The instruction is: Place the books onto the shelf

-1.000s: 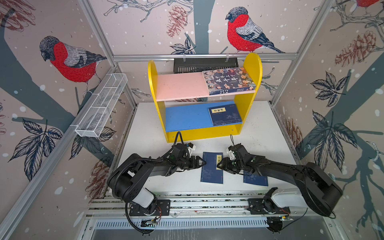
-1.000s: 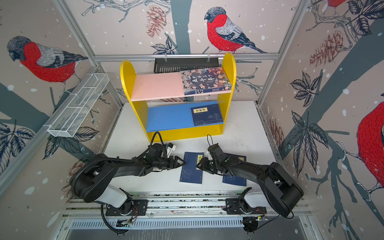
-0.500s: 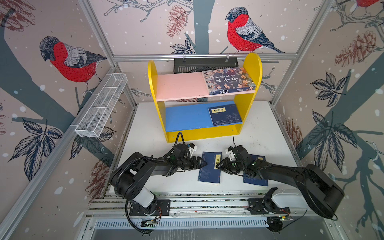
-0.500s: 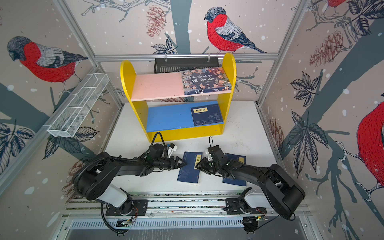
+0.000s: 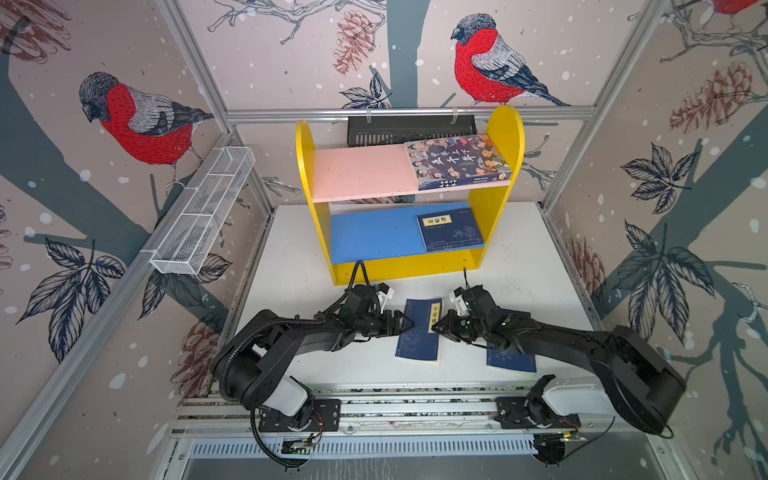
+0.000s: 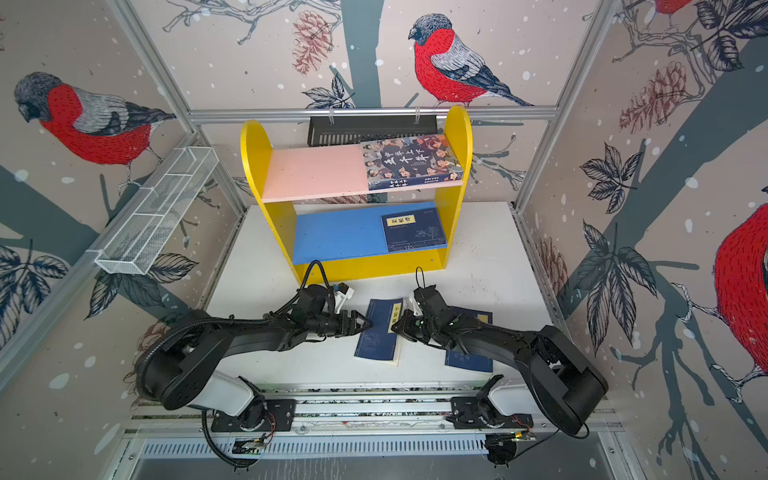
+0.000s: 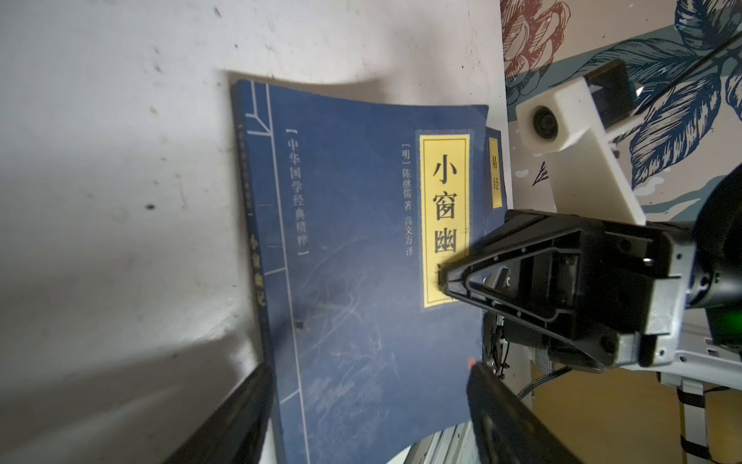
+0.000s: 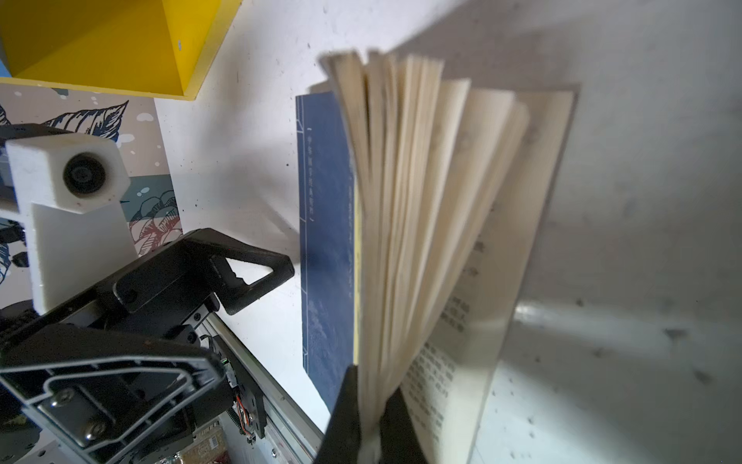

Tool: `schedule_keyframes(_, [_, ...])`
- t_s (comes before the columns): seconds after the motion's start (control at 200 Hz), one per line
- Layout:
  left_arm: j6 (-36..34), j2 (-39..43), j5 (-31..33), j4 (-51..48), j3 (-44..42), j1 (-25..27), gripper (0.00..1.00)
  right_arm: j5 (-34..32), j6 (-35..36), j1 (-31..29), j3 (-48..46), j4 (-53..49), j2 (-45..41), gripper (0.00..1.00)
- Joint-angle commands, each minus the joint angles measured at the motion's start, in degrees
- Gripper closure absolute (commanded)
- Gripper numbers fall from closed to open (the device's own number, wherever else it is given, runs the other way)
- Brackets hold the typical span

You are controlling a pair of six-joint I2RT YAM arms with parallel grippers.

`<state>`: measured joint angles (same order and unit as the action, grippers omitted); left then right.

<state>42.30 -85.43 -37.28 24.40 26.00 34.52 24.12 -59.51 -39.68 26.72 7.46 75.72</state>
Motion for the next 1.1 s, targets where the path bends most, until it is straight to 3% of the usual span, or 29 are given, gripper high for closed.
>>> schedule_keyframes(0.0, [-2.3, 2.4, 2.3, -3.6, 0.1, -1.8, 0.23, -1.1, 2.4, 0.0, 1.5, -2.4, -1.9, 0.98])
schedule_keyframes(0.18, [-1.1, 6.0, 0.5, -2.3, -1.5, -6.3, 0.22, 3.0, 4.1, 1.5, 3.5, -3.4, -7.3, 0.99])
schedule_keyframes(0.475, [2.8, 6.6, -6.4, 3.9, -1.7, -6.6, 0.21, 11.9, 7.2, 4.9, 5.8, -4.9, -13.0, 0.98])
schedule_keyframes(0.63, [7.9, 5.5, -11.2, 9.3, -1.5, -6.6, 0.27, 14.4, 8.1, 5.1, 5.7, -4.7, -14.0, 0.98])
schedule_keyframes(1.006, [15.9, 6.9, -15.3, 16.3, -2.4, -6.4, 0.36, 16.9, 7.1, 5.1, 4.2, 1.3, -13.5, 0.98])
schedule_keyframes(1.091, [17.4, 6.7, -15.8, 18.6, -2.4, -6.4, 0.44, 17.4, 6.9, 5.1, 4.2, 2.7, -12.2, 0.98])
